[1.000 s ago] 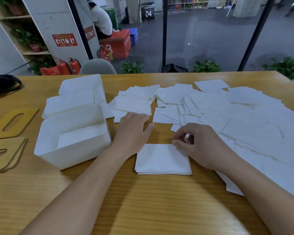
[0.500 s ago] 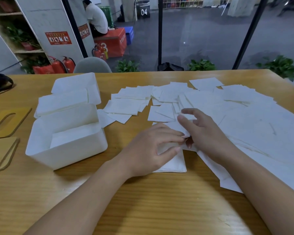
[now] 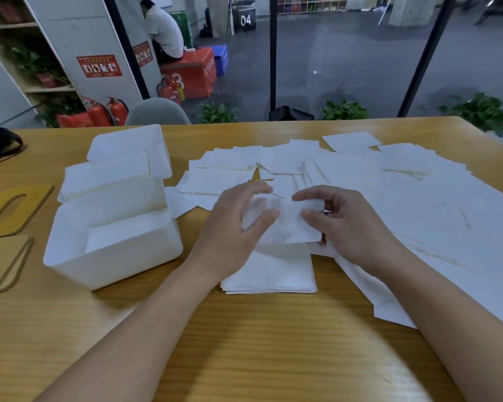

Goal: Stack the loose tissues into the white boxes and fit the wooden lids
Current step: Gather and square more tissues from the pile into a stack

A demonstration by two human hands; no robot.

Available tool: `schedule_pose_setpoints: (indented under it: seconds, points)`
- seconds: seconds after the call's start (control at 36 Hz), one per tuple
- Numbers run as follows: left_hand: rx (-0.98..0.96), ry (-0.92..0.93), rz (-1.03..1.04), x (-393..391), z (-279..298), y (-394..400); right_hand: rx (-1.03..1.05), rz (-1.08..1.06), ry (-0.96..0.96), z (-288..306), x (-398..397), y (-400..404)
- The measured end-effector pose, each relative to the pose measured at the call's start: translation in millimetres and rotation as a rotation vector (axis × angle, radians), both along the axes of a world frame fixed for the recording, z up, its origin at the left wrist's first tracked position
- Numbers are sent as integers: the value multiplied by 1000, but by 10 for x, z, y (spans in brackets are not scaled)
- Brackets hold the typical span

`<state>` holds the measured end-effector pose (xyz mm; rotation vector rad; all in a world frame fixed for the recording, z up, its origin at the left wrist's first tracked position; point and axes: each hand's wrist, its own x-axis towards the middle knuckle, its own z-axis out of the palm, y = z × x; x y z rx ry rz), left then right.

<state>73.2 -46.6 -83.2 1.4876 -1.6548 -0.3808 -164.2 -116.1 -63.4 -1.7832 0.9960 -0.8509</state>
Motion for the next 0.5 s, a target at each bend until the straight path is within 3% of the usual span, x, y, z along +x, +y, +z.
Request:
schedule_pose_setpoints:
  seconds: [0.19, 0.33, 0.5]
  points:
    - [131, 147, 6, 90, 93, -10, 122, 140, -107, 89, 0, 54]
    - [307, 160, -115, 207, 191, 54, 124, 163, 2, 49, -3, 36]
    - [432, 3, -130, 275, 220, 79, 47, 168, 179, -46, 13, 49]
